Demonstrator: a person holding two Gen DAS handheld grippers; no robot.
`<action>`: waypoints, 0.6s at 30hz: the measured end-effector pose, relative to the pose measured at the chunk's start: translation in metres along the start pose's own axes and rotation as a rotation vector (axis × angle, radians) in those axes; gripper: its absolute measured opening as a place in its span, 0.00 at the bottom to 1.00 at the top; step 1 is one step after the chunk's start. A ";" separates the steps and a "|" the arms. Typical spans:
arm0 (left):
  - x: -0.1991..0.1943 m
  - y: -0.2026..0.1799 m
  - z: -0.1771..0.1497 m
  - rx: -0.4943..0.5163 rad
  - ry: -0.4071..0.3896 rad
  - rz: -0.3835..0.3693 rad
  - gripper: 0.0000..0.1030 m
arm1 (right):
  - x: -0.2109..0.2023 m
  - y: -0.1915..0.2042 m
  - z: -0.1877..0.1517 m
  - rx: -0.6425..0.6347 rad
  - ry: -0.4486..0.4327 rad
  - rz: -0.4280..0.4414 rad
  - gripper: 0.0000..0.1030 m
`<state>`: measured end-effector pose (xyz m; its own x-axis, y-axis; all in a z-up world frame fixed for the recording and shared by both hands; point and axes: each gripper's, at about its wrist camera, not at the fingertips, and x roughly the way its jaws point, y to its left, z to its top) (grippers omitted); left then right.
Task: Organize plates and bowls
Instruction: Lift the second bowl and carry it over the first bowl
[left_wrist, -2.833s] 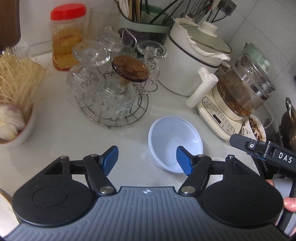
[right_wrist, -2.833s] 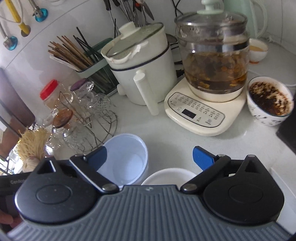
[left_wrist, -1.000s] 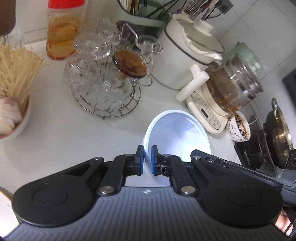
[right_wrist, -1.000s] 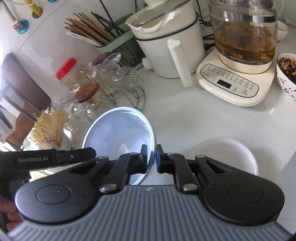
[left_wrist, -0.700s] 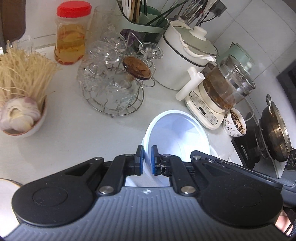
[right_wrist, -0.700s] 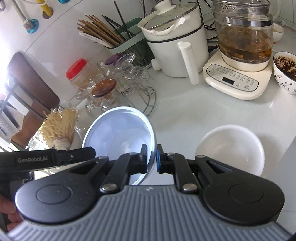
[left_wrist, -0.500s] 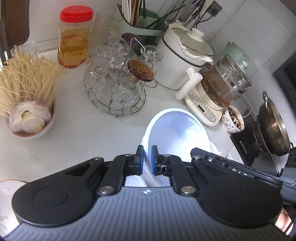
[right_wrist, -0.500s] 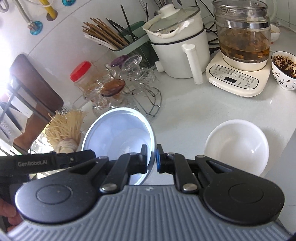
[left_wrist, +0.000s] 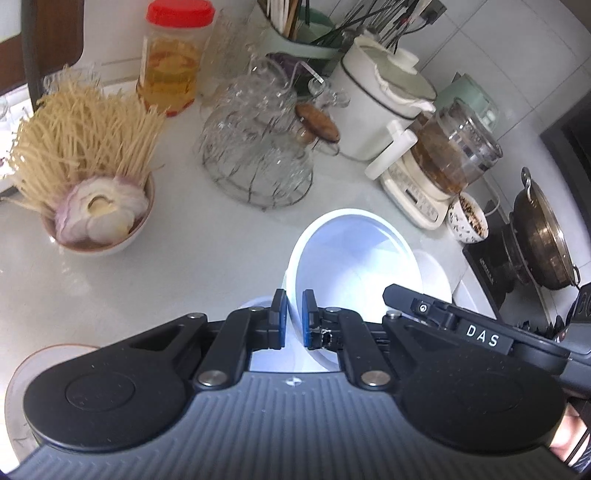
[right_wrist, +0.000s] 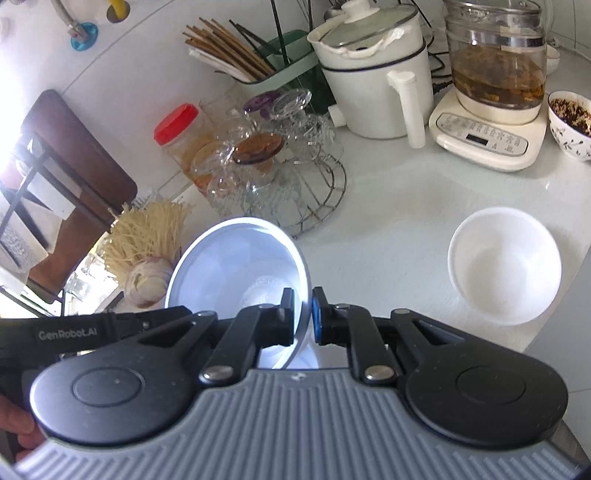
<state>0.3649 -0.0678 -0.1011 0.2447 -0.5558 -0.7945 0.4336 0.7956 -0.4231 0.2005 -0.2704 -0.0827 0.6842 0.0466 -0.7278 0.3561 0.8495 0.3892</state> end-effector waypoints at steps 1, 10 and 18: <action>0.000 0.002 -0.001 0.001 0.006 0.000 0.09 | 0.001 0.002 -0.002 0.000 0.004 -0.004 0.12; 0.015 0.013 -0.018 0.001 0.086 0.015 0.09 | 0.011 0.003 -0.023 0.028 0.077 -0.044 0.13; 0.022 0.023 -0.029 -0.016 0.127 0.047 0.09 | 0.023 0.006 -0.032 0.009 0.146 -0.049 0.13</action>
<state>0.3555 -0.0547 -0.1409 0.1523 -0.4837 -0.8619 0.4103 0.8243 -0.3901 0.1979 -0.2467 -0.1153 0.5660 0.0816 -0.8204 0.3930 0.8480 0.3555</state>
